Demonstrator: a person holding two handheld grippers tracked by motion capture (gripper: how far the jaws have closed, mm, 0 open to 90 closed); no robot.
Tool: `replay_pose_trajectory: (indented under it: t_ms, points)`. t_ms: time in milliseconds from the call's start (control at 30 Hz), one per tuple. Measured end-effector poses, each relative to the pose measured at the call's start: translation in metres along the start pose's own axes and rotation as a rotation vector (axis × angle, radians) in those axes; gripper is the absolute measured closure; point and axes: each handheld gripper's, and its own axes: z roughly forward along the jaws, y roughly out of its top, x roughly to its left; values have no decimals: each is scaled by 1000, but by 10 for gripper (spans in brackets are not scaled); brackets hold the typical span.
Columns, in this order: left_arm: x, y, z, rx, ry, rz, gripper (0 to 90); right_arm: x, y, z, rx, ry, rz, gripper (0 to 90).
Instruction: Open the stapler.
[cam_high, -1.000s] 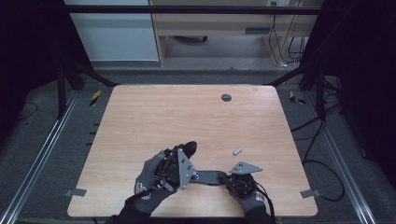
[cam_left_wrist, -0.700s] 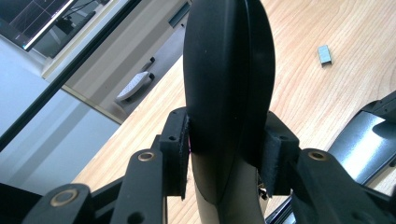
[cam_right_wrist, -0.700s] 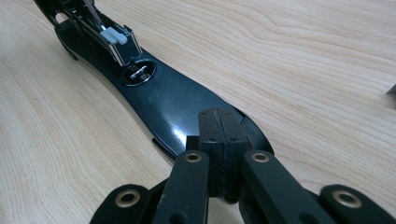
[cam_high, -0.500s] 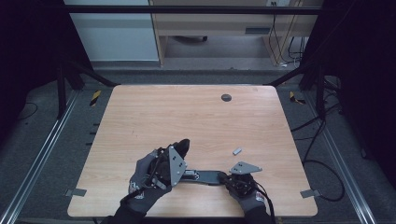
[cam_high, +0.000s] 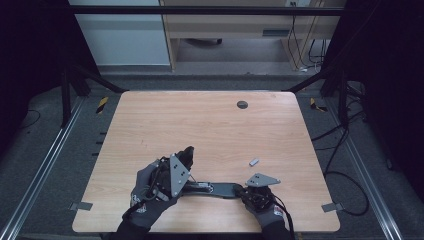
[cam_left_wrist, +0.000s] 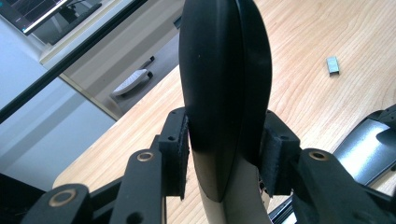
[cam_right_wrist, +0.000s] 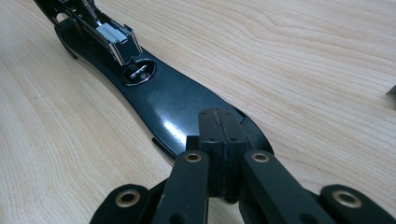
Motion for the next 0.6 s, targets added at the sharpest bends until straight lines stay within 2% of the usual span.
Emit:
replay_pose_trajectory:
  t_ms: [200, 433, 600]
  points:
    - [6, -3, -3, 2, 4, -23, 582, 0, 0, 0, 1, 1, -2, 900]
    - [19, -11, -10, 0, 3, -77, 577, 0, 0, 0, 1, 2, -3, 900]
    - [24, -15, -13, -1, 5, -98, 573, 0, 0, 0, 2, 2, -4, 900]
